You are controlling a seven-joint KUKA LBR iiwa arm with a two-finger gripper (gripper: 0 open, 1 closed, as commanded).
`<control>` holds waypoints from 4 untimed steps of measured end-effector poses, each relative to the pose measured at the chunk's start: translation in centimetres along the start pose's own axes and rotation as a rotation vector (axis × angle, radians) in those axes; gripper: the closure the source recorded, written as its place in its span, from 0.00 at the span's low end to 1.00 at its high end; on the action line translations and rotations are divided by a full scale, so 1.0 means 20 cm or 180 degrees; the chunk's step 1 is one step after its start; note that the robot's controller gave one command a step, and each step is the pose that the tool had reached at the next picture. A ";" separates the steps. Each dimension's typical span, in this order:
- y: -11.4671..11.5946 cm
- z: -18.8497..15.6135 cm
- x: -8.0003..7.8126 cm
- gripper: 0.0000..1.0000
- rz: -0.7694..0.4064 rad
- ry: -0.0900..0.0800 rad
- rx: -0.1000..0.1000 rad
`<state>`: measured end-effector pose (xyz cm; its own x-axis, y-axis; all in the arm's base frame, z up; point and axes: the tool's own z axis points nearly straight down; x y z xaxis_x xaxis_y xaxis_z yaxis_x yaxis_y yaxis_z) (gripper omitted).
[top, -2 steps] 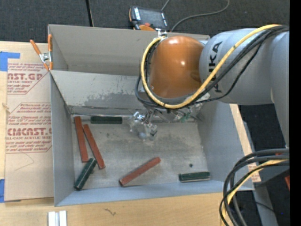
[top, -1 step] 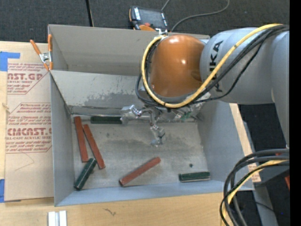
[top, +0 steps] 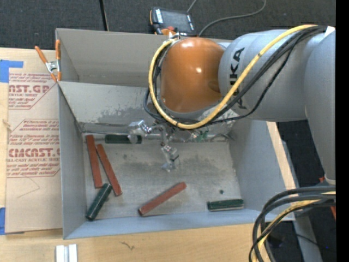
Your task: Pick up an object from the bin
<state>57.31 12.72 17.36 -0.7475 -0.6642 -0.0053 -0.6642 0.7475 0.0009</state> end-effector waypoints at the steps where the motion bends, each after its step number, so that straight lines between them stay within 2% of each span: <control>1: 0.22 0.53 0.35 0.00 -0.0706 0.0035 -0.0020; 2: 0.21 0.52 0.34 1.00 -0.0702 0.0012 -0.0003; 3: 0.14 -0.13 0.35 1.00 -0.0428 -0.0008 0.0016; 4: 0.09 -0.48 0.31 1.00 -0.0361 -0.0014 0.0020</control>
Offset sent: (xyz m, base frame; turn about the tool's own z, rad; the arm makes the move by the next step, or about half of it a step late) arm -0.0771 -0.0146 -0.1036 -0.2210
